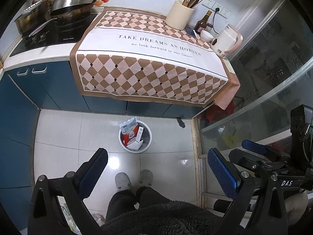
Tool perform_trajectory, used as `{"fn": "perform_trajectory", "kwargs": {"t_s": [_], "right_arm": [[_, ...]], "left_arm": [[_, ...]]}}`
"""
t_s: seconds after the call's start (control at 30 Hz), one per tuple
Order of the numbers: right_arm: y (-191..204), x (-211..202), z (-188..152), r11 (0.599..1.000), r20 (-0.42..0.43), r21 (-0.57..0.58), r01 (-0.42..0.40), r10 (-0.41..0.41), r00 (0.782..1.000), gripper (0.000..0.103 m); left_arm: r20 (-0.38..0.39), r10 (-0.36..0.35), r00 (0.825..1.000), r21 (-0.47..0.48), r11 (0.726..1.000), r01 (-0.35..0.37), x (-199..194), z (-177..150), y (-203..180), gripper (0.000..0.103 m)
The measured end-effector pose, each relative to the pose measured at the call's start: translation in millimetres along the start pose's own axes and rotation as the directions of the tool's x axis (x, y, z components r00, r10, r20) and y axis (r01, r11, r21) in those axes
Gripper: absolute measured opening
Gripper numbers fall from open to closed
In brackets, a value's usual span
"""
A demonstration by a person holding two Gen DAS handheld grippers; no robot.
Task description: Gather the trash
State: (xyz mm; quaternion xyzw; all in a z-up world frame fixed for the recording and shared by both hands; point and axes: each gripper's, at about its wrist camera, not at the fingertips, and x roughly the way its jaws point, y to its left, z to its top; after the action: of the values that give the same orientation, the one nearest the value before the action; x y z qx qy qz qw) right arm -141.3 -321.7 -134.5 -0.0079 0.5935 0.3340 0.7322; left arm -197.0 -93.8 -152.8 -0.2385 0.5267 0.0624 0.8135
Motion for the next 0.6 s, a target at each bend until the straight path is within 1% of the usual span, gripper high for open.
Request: {"fn": "perform_trajectory", "kwargs": {"t_s": [0.6], "right_arm": [[-0.7, 4.3, -2.1, 1.0, -0.019, 0.001, -0.022, 0.022, 1.0, 0.103]], "left_arm": [[-0.006, -0.006, 1.0, -0.011, 1.0, 0.006, 2.0, -8.7, -1.2, 0.103]]}}
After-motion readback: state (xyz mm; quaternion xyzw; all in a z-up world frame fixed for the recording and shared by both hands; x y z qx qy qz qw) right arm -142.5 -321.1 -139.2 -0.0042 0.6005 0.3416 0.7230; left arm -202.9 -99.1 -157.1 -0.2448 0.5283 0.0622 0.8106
